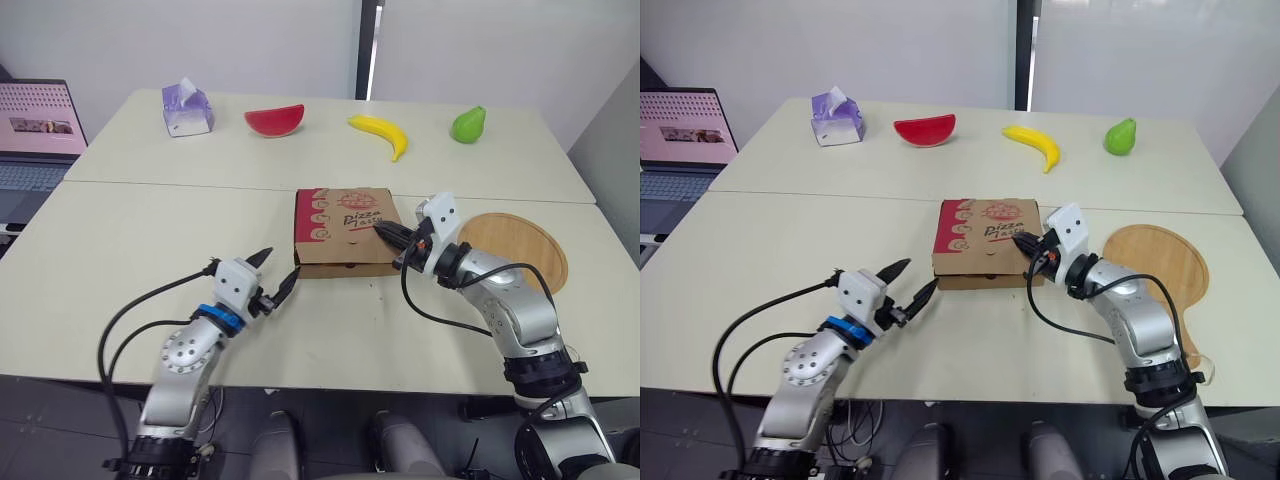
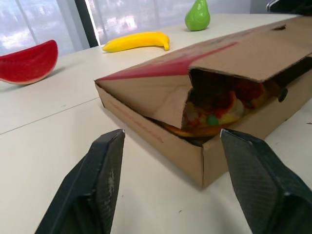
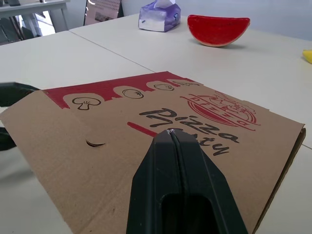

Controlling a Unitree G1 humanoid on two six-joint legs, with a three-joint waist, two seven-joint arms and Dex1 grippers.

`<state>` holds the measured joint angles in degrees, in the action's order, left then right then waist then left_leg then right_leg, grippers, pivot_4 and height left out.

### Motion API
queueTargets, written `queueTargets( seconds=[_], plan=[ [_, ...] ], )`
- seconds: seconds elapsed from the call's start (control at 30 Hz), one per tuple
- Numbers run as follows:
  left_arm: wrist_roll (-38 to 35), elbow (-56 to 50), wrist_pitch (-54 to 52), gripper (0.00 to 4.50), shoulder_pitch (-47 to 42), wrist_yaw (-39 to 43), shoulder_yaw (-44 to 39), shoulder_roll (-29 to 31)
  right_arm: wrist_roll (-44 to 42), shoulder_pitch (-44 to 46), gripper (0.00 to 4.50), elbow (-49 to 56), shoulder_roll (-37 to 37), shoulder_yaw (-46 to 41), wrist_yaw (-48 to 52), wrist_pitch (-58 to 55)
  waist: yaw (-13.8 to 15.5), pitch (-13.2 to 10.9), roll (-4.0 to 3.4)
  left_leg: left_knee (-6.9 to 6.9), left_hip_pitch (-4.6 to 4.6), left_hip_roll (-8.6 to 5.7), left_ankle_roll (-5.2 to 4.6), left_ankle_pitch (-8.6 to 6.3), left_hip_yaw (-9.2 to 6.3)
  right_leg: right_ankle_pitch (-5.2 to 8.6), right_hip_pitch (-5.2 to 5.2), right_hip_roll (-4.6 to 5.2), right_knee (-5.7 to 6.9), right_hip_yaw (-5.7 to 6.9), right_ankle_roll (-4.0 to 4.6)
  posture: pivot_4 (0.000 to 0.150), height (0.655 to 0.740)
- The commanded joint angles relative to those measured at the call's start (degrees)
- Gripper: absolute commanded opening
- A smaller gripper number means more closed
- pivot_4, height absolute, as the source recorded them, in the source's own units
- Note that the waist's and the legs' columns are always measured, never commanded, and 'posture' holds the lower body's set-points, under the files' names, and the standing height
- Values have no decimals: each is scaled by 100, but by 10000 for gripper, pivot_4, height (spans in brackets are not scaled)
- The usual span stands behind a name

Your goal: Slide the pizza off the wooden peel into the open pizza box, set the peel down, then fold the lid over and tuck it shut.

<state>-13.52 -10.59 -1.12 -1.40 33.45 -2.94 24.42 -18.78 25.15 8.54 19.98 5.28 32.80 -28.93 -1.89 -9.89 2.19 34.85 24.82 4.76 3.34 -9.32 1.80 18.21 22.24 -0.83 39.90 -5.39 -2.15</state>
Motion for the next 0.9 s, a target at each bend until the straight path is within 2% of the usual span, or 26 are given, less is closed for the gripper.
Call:
queueTargets(
  seconds=[0.03,0.13,0.27,0.37,0.5,0.8,0.9],
  plan=[
    [-653,-230,-422,30717,-277,659,-371,536,65,-76,0,115,37,-50,59,230,7,0,0,0,0,0,0,0,0,1,0,0,0,2,0,1500,7400],
    [-1021,251,-927,24442,-1019,1272,-405,1011,88,-134,0,144,58,-57,86,275,26,0,0,1,1,-1,0,0,0,2,-1,2,-1,7,-1,1500,7400],
    [-1231,1247,-1518,11314,-2488,2118,-73,1214,178,-144,0,109,163,-55,193,369,32,-1,1,3,1,-2,0,0,1,8,-3,1,-4,7,-12,1500,7400],
    [-1071,1722,-1570,1140,-3083,2534,235,1151,209,-125,0,92,201,-52,233,392,15,-1,0,2,4,-4,0,0,0,6,-1,-1,-5,5,-8,1500,7400],
    [-756,2368,-1541,267,-3724,2745,617,913,227,-77,0,97,280,-29,305,388,-1,-1,0,0,4,-2,-1,0,-1,6,4,-5,-1,4,0,1500,7400],
    [-276,3132,-1109,267,-4054,2913,811,657,303,-69,0,367,592,24,534,431,5,-1,1,2,5,-2,-1,0,0,6,4,-6,-1,1,0,1500,7400],
    [-189,3257,-1020,0,-4087,3003,841,653,502,-60,6093,508,920,128,827,710,7,-1,0,2,6,-3,-1,0,0,6,4,-5,-1,0,0,1500,7400]
  ],
)
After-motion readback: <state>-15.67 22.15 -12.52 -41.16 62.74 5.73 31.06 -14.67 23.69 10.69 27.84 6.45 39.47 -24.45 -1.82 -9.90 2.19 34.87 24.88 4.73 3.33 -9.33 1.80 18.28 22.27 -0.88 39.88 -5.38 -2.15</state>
